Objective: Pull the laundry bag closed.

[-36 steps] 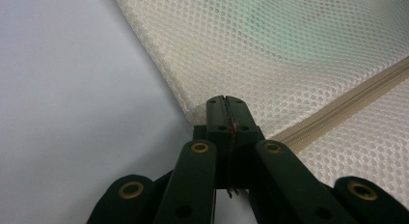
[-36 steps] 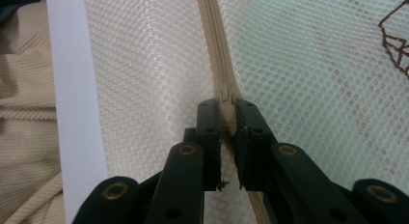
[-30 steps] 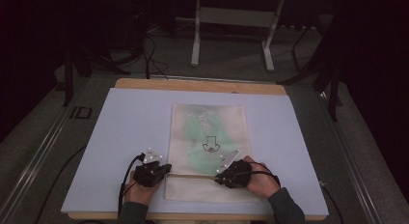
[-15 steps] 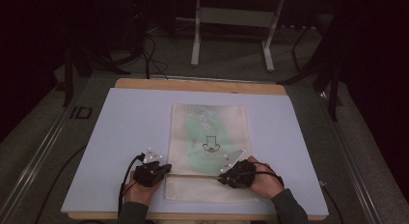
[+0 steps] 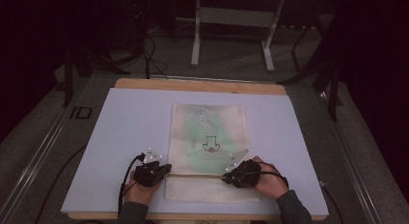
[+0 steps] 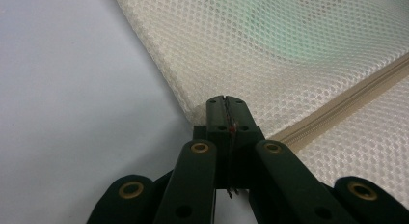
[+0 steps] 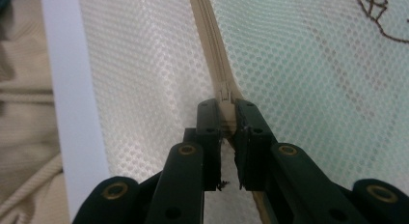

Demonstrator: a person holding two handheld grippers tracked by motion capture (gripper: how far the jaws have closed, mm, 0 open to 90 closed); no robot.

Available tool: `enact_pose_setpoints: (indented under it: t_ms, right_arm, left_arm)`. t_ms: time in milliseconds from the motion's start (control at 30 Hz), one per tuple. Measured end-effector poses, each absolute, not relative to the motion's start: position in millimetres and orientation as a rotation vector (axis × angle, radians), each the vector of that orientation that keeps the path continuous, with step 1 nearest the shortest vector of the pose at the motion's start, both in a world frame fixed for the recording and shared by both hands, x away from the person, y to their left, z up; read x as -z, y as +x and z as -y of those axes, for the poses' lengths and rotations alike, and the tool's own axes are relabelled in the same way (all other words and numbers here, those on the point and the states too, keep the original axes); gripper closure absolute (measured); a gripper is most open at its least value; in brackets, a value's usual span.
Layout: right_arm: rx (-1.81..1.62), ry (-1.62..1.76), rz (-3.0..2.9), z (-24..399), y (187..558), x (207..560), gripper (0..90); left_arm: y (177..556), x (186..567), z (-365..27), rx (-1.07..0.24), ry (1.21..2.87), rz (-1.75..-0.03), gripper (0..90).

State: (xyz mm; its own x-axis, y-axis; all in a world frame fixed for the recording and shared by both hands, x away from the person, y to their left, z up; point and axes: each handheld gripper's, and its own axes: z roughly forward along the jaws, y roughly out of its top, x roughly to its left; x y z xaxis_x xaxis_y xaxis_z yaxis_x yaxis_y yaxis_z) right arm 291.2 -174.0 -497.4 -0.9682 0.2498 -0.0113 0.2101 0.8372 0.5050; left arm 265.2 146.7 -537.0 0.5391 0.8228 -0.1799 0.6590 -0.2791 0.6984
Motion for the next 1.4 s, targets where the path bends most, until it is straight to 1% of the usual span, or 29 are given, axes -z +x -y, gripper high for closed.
enact_pose_setpoints:
  t_ms: [400, 1400]
  right_arm:
    - [-0.786, 0.36, -2.936, 175, 291, 496, 82.1]
    - [-0.801, 0.407, -2.924, 198, 290, 493, 82.0]
  left_arm:
    - [265, 537, -147, -0.281, 2.026, -1.196, 89.4]
    - [265, 537, -146, -0.278, 2.022, -1.204, 89.4]
